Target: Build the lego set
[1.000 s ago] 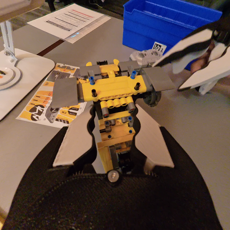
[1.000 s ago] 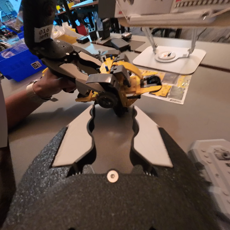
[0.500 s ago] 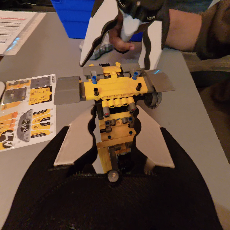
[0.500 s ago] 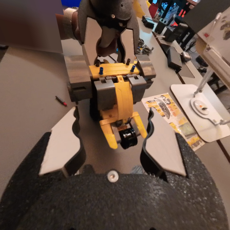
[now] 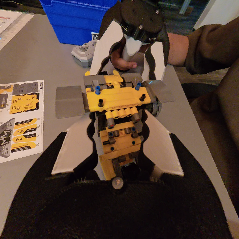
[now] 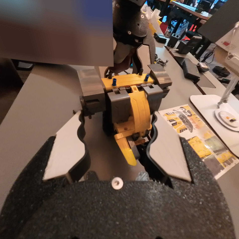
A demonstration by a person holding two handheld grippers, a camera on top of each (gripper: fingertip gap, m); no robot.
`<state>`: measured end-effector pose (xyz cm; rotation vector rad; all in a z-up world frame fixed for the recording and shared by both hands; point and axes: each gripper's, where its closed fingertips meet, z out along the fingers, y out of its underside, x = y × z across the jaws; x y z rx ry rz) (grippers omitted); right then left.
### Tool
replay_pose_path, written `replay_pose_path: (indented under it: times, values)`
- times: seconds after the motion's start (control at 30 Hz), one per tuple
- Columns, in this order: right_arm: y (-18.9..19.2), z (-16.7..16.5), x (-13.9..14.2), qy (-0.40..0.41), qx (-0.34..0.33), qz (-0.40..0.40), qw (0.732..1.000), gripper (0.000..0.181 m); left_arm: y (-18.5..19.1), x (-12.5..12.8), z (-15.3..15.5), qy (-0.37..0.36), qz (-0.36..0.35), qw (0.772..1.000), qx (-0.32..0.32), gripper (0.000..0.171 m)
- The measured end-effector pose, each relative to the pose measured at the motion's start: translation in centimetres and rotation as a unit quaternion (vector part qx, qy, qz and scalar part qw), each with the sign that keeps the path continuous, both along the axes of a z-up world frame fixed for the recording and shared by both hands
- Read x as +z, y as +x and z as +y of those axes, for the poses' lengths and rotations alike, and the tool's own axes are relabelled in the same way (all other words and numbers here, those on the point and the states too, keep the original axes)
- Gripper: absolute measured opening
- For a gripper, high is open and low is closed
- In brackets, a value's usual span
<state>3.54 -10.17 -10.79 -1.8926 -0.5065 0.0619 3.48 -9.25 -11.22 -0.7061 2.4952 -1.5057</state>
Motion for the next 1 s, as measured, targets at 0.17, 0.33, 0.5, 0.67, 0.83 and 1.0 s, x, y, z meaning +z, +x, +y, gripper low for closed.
replay_pose_path:
  times: [0.17, 0.33, 0.5, 0.67, 0.83, 1.0]
  values:
    - [-0.1, -0.1, 0.0, 0.000, -0.010, -0.005, 1.000, 0.101, -0.2, 1.0, 0.7, 0.006, -0.021, 1.000, 0.015, 0.071]
    - [0.1, -0.3, -0.2, -0.012, -0.028, -0.002, 1.000, 0.102, -1.8, 2.2, 1.8, -0.026, -0.029, 0.999, 0.030, 0.089]
    - [-0.3, 0.0, -0.1, -0.014, -0.034, -0.020, 0.999, 0.101, -1.7, 0.3, 0.8, 0.028, -0.030, 0.997, 0.059, 0.126]
    - [-0.4, 0.2, -0.1, -0.014, -0.039, -0.032, 0.999, 0.102, -1.3, -0.8, -0.1, 0.060, -0.019, 0.995, 0.074, 0.137]
    - [-0.1, 0.0, -0.2, -0.017, -0.040, -0.027, 0.999, 0.102, -0.8, -1.5, 0.2, 0.068, -0.024, 0.994, 0.080, 0.121]
    - [-0.5, -0.4, -0.7, -0.036, -0.026, -0.015, 0.999, 0.100, -1.5, -1.4, -0.9, 0.058, -0.030, 0.997, 0.046, 0.112]
